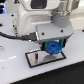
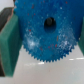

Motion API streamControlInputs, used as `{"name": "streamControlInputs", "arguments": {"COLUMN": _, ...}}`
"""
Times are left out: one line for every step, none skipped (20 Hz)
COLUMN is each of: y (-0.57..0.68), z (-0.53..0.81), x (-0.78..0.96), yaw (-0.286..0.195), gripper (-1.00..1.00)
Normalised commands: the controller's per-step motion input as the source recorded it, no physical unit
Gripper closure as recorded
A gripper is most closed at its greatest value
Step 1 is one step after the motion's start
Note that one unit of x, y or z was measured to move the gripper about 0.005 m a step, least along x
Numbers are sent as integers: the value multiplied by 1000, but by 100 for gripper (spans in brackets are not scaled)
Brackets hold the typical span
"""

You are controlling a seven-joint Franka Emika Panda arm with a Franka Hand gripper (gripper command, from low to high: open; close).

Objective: Insert the blue gear onto the right peg, followed by the red gear

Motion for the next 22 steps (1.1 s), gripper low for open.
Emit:
{"name": "streamControlInputs", "arguments": {"y": 2, "z": -156, "x": 78, "yaw": 0, "gripper": 100}}
{"name": "streamControlInputs", "arguments": {"y": -9, "z": 40, "x": 67, "yaw": 0, "gripper": 100}}
{"name": "streamControlInputs", "arguments": {"y": 15, "z": 105, "x": 152, "yaw": 0, "gripper": 100}}
{"name": "streamControlInputs", "arguments": {"y": -10, "z": 90, "x": 151, "yaw": 0, "gripper": 100}}
{"name": "streamControlInputs", "arguments": {"y": -1, "z": 99, "x": 128, "yaw": 0, "gripper": 100}}
{"name": "streamControlInputs", "arguments": {"y": 0, "z": 57, "x": 67, "yaw": 0, "gripper": 100}}
{"name": "streamControlInputs", "arguments": {"y": -18, "z": 40, "x": 66, "yaw": 0, "gripper": 100}}
{"name": "streamControlInputs", "arguments": {"y": -34, "z": 46, "x": 68, "yaw": 0, "gripper": 100}}
{"name": "streamControlInputs", "arguments": {"y": -17, "z": 32, "x": 63, "yaw": 0, "gripper": 100}}
{"name": "streamControlInputs", "arguments": {"y": -8, "z": 77, "x": 46, "yaw": 0, "gripper": 100}}
{"name": "streamControlInputs", "arguments": {"y": -12, "z": 126, "x": 46, "yaw": 0, "gripper": 100}}
{"name": "streamControlInputs", "arguments": {"y": -27, "z": 44, "x": 85, "yaw": 0, "gripper": 100}}
{"name": "streamControlInputs", "arguments": {"y": 3, "z": 83, "x": -46, "yaw": 0, "gripper": 100}}
{"name": "streamControlInputs", "arguments": {"y": 23, "z": 369, "x": -63, "yaw": 0, "gripper": 100}}
{"name": "streamControlInputs", "arguments": {"y": 3, "z": 420, "x": -23, "yaw": 0, "gripper": 100}}
{"name": "streamControlInputs", "arguments": {"y": 0, "z": 423, "x": 0, "yaw": 0, "gripper": 100}}
{"name": "streamControlInputs", "arguments": {"y": 0, "z": 237, "x": 37, "yaw": 0, "gripper": 100}}
{"name": "streamControlInputs", "arguments": {"y": -25, "z": 71, "x": 112, "yaw": 0, "gripper": 100}}
{"name": "streamControlInputs", "arguments": {"y": -13, "z": 77, "x": 98, "yaw": 0, "gripper": 100}}
{"name": "streamControlInputs", "arguments": {"y": -23, "z": 111, "x": 59, "yaw": 0, "gripper": 100}}
{"name": "streamControlInputs", "arguments": {"y": -51, "z": 98, "x": 83, "yaw": 0, "gripper": 100}}
{"name": "streamControlInputs", "arguments": {"y": -60, "z": 22, "x": 111, "yaw": 0, "gripper": 100}}
